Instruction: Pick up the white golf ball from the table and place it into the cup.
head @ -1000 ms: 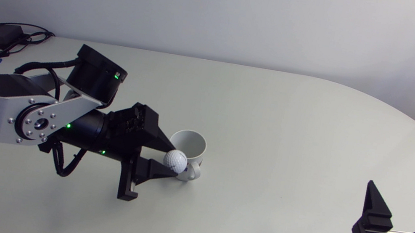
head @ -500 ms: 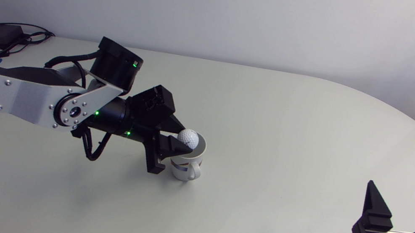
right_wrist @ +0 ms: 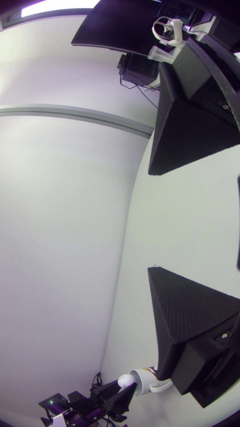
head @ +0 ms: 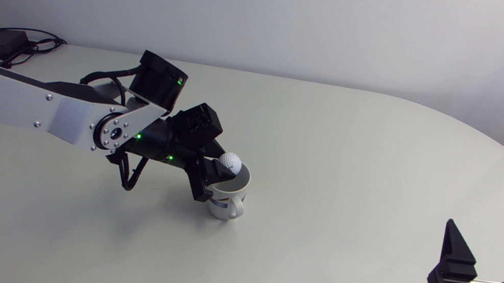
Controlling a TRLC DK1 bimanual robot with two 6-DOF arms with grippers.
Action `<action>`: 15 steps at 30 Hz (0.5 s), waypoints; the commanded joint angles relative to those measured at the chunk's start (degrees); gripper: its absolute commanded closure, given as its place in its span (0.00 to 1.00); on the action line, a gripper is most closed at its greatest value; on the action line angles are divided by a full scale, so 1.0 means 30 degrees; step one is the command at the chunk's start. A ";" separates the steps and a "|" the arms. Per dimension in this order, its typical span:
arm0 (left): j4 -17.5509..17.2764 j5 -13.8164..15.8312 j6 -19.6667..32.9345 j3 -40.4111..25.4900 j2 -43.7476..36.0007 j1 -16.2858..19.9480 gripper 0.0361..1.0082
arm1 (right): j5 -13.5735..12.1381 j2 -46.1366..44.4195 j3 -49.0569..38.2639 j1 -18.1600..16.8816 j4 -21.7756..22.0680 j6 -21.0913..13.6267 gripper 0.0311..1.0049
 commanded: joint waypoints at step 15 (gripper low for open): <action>0.0280 -0.0858 -0.0433 0.0664 0.0980 -0.0270 0.49 | -0.0158 -0.0106 -0.0863 0.0104 -0.0107 0.0090 0.04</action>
